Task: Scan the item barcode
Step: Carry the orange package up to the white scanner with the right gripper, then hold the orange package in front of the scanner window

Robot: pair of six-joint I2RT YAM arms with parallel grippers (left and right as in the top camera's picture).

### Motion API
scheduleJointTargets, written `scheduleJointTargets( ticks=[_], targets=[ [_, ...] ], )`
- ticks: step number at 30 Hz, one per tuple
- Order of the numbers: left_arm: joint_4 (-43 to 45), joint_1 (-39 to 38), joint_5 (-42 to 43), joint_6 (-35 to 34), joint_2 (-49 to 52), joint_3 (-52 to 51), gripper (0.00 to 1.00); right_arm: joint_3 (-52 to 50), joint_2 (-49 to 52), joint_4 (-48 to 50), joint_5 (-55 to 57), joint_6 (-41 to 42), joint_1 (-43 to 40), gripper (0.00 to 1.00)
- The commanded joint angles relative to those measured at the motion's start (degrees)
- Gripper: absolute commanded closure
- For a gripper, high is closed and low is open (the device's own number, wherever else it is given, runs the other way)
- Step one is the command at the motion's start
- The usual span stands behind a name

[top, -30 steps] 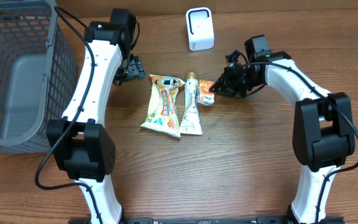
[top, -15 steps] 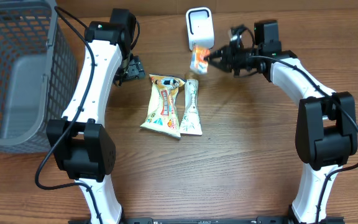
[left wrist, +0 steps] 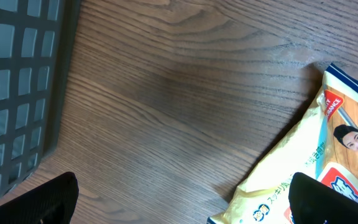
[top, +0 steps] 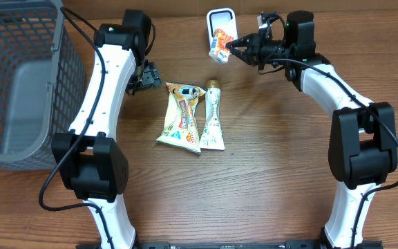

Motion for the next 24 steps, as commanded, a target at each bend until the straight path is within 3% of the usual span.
scheduleJointTargets(
  ticks=[1, 6, 8, 11, 13, 16, 19, 24],
  targets=[
    [0.0, -0.4, 0.0, -0.8, 0.4, 0.2, 0.00, 1.4, 0.1, -1.5, 5.9, -5.2, -0.3, 0.96],
    [0.0, -0.4, 0.0, -0.8, 0.4, 0.2, 0.00, 7.6, -0.8, -18.8, 23.2, -16.1, -0.2, 0.96],
    [0.0, -0.4, 0.0, -0.8, 0.4, 0.2, 0.00, 14.1, -0.8, -30.3, 36.2, -23.1, 0.7, 0.96],
    [0.0, -0.4, 0.0, -0.8, 0.4, 0.2, 0.00, 21.8, -0.8, -38.3, 54.8, -33.5, 3.2, 0.96],
    [0.0, -0.4, 0.0, -0.8, 0.4, 0.2, 0.00, 24.6, -0.8, -38.2, 65.7, -41.9, 5.6, 0.96],
    [0.0, -0.4, 0.0, -0.8, 0.4, 0.2, 0.00, 25.0, -0.2, -29.6, 78.7, -60.2, 10.2, 0.96],
    [0.0, -0.4, 0.0, -0.8, 0.4, 0.2, 0.00, 25.0, 1.9, -21.4, 81.0, -74.7, 12.6, 0.96],
    [0.0, -0.4, 0.0, -0.8, 0.4, 0.2, 0.00, 25.0, 7.4, -11.1, 81.0, -86.9, 13.7, 0.96]
  ],
)
